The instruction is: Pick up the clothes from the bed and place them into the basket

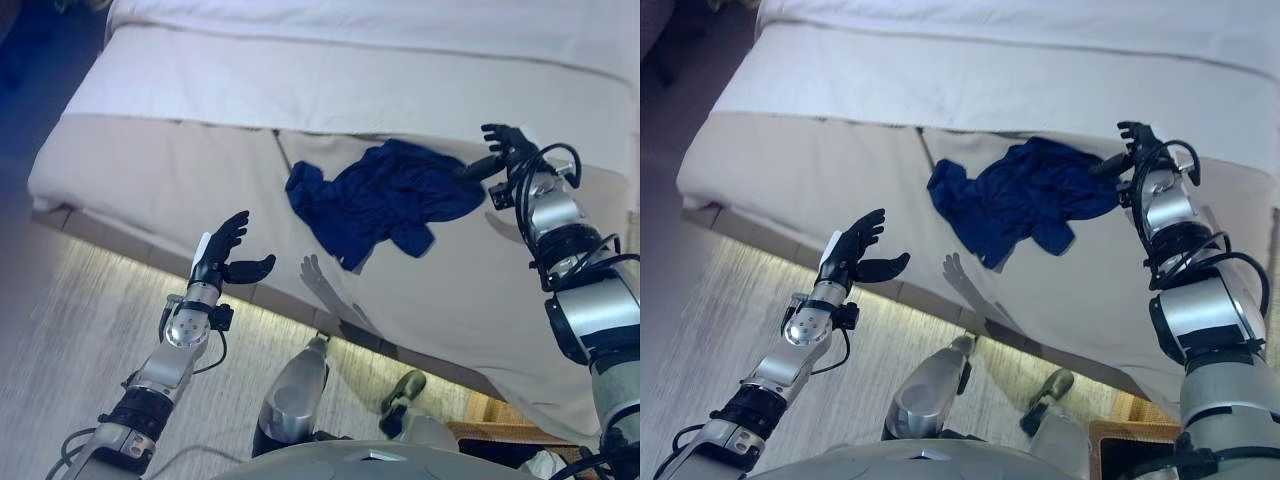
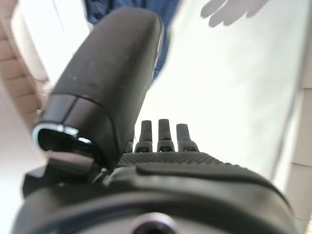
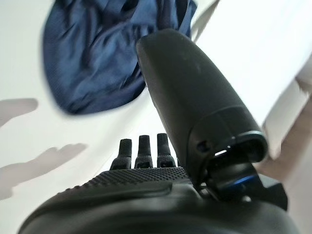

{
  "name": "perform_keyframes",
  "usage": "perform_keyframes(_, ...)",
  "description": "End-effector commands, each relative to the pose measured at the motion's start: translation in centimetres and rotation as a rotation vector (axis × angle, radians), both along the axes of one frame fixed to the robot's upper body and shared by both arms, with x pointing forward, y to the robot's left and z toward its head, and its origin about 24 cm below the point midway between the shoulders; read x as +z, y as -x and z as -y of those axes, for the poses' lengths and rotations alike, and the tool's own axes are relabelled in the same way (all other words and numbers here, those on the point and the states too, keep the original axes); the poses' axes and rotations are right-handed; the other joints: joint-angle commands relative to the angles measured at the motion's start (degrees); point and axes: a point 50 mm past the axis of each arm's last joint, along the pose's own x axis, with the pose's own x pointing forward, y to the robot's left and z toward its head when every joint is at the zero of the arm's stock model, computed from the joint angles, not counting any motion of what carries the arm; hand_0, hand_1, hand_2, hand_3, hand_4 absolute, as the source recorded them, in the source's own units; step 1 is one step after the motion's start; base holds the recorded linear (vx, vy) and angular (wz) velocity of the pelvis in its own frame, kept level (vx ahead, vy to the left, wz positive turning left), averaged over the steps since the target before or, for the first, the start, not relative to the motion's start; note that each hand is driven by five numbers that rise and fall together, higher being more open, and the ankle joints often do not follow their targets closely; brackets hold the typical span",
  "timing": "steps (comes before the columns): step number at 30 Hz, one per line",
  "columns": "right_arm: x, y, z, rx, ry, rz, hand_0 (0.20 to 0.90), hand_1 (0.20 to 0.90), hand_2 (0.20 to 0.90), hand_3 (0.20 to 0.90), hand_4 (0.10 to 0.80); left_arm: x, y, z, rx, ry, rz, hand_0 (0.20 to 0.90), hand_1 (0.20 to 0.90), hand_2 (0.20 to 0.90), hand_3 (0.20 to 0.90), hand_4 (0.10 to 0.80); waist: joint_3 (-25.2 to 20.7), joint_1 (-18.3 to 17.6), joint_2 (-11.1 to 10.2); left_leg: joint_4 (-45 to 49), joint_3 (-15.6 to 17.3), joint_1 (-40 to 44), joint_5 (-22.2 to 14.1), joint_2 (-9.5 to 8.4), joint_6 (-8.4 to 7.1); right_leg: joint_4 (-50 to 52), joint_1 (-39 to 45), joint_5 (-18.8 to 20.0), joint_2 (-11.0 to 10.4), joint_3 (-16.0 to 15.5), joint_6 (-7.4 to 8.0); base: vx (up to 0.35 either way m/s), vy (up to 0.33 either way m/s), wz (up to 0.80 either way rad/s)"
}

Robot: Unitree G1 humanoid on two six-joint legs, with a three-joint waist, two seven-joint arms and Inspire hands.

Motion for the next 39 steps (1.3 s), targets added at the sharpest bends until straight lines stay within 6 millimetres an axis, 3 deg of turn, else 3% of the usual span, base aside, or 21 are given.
perform_keyframes(1, 6.0, -1.5, -3.6, 0.106, 0.128, 0.161, 0.9, 0.9, 0.9, 0.9, 0.8, 4.9, -1.0, 1.1, -0.055, 0.041, 0.251, 0.9, 0.9, 0.9, 0.9, 0.8, 0.98, 1.83, -1.35, 12.04, 5.09, -4.23, -11.27, -2.65, 3.0, 11.02, -4.55, -4.53, -1.58, 2.2, -3.81, 0.09, 0.117, 0.41)
perform_keyframes(8, 6.6, -2.0, -4.4, 0.092, 0.144, 0.144, 0.9, 0.9, 0.9, 0.9, 0.8, 6.3, -0.8, 2.6, -0.1, 0.074, 0.315, 0.9, 0.9, 0.9, 0.9, 0.8, 4.77, 3.71, 0.75, 16.95, 6.03, -11.02, -12.24, -4.66, 5.22, 19.79, -11.86, -6.36, -5.09, 1.78, -3.5, 0.06, 0.071, 0.21)
perform_keyframes(12, 6.0, -2.1, -4.4, 0.08, 0.133, 0.106, 0.9, 0.9, 0.9, 0.9, 0.8, 7.2, -0.3, 2.6, -0.094, 0.097, 0.363, 0.9, 0.9, 0.9, 0.9, 0.8, 4.77, 4.48, 1.16, 24.14, 7.65, -17.47, -15.61, -5.34, 6.65, 27.91, -18.31, -8.87, -6.56, 1.8, -4.51, -0.008, 0.017, 0.2)
perform_keyframes(16, 3.6, -1.9, -4.0, 0.079, 0.127, -0.013, 0.9, 0.9, 0.9, 0.9, 0.8, 7.1, 0.1, 3.1, -0.08, 0.111, 0.372, 0.9, 0.9, 0.9, 0.9, 0.8, 4.77, 4.27, 1.89, 32.93, 8.2, -23.5, -19.59, -6.07, 7.44, 35.74, -24.02, -12.09, -7.24, 3.4, -5.47, 0.007, 0.006, 0.02)
perform_keyframes(21, 1.1, -1.5, -2.7, 0.06, 0.175, -0.202, 0.9, 0.9, 0.9, 0.9, 0.8, 6.9, 0.3, 3.4, -0.084, 0.119, 0.381, 0.9, 0.9, 0.9, 0.9, 0.8, 4.77, 4.66, 2.81, 34.82, 8.01, -25.92, -20.33, -6.05, 8.21, 38.26, -26.92, -13.04, -7.04, 4.32, -5.73, -0.043, -0.022, -0.02)
perform_keyframes(24, 0.4, -1.3, -2.1, 0.044, 0.194, -0.264, 0.9, 0.9, 0.9, 0.9, 0.8, 7.0, 0.3, 3.8, -0.092, 0.119, 0.394, 0.9, 0.9, 0.9, 0.9, 0.8, 4.77, 4.72, 3.25, 35.51, 7.65, -26.35, -20.4, -6.28, 7.88, 37.88, -27.05, -12.97, -6.78, 4.52, -5.66, -0.071, -0.031, -0.02)
perform_keyframes(25, 0.4, -1.2, -1.9, 0.036, 0.197, -0.273, 0.573, 0.573, 0.573, 0.518, 0.418, 7.2, 0.2, 3.9, -0.095, 0.123, 0.402, 0.9, 0.9, 0.9, 0.9, 0.8, 4.77, 4.67, 3.54, 34.96, 7.62, -25.91, -20.35, -6.24, 8.16, 37.77, -27.16, -12.94, -6.62, 4.73, -5.69, -0.104, -0.027, 0.0)
perform_keyframes(27, 0.5, -1.2, -1.8, 0.031, 0.202, -0.269, 0.429, 0.429, 0.429, 0.351, 0.251, 7.2, 0.2, 3.9, -0.097, 0.122, 0.405, 0.9, 0.9, 0.9, 0.9, 0.8, 4.77, 4.64, 3.64, 35.02, 7.57, -25.82, -20.33, -6.28, 7.99, 37.66, -27.05, -12.86, -6.57, 4.76, -5.62, -0.064, -0.007, -0.01)
perform_keyframes(28, 0.7, -1.2, -1.6, 0.02, 0.208, -0.259, 0.3, 0.3, 0.3, 0.2, 0.1, 7.3, 0.2, 4.1, -0.102, 0.12, 0.413, 0.9, 0.9, 0.9, 0.9, 0.8, 4.77, 4.52, 3.67, 34.72, 7.57, -25.35, -20.27, -6.31, 7.96, 37.43, -26.73, -12.8, -6.51, 4.76, -5.64, -0.091, -0.004, -0.02)
perform_keyframes(34, 2.4, -1.3, -1.1, -0.022, 0.259, -0.179, 0.3, 0.3, 0.3, 0.2, 0.1, 7.8, 0.1, 4.2, -0.102, 0.116, 0.432, 0.9, 0.9, 0.9, 0.9, 0.8, 4.77, 3.71, 3.08, 31.39, 7.81, -20.32, -19.58, -5.84, 7.49, 33.89, -22.34, -11.4, -5.84, 4.79, -5.09, -0.074, -0.017, -0.03)
perform_keyframes(39, 2.7, -1.4, -1.3, -0.016, 0.241, -0.125, 0.3, 0.3, 0.3, 0.2, 0.1, 7.8, -0.3, 4.0, -0.091, 0.097, 0.42, 0.9, 0.9, 0.9, 0.9, 0.8, 4.77, 2.06, 1.64, 26.15, 7.88, -13.23, -18.41, -4.3, 7.01, 28.67, -16.45, -9.39, -5.09, 5.34, -4.34, -0.025, -0.007, -0.1)
